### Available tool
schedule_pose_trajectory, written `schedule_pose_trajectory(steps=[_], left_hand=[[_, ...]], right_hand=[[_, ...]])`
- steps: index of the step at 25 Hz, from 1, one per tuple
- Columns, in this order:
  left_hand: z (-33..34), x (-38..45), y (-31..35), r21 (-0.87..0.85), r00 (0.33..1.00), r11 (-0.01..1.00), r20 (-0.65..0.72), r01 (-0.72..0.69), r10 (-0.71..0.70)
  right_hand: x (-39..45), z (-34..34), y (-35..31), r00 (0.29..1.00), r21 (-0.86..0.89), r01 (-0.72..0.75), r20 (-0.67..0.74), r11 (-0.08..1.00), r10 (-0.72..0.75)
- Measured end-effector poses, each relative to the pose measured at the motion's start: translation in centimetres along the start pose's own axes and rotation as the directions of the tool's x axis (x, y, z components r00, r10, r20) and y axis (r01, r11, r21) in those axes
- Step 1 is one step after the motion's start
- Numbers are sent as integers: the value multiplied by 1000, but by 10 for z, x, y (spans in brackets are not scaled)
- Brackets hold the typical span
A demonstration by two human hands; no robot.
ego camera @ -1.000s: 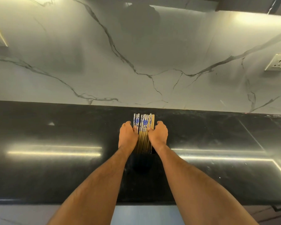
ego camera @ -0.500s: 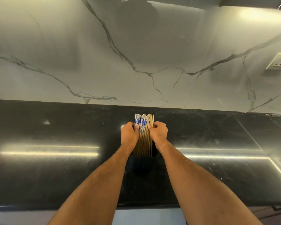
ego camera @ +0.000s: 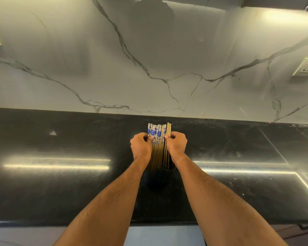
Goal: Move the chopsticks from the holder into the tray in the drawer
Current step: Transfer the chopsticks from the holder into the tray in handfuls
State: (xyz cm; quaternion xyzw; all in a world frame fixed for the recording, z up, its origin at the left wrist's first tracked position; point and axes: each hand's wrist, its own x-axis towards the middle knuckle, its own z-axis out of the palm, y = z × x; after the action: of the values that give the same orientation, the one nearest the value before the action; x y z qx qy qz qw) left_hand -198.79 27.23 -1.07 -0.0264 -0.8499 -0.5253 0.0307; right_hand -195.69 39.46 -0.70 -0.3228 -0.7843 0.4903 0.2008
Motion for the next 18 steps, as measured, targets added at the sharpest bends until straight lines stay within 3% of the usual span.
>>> schedule_pose_trajectory(steps=[6,9,15,18], left_hand=[[-10,-10,14,-39,995,997,-76,-69,66],[-15,-15,25,-91,994,992,-73,-91,84],[-32,-14,58,-211,987,965,-72,-156,144],[-47,-14,84,-260,976,940,-65,-220,210]], right_hand=[[-12,-11,-11,994,59,93,-62,994,-90],[-22,-15,-22,974,74,215,-84,974,-209],[-34,-33,-66,901,101,431,-103,897,-421],[-44,-50,-90,830,92,553,-152,828,-537]])
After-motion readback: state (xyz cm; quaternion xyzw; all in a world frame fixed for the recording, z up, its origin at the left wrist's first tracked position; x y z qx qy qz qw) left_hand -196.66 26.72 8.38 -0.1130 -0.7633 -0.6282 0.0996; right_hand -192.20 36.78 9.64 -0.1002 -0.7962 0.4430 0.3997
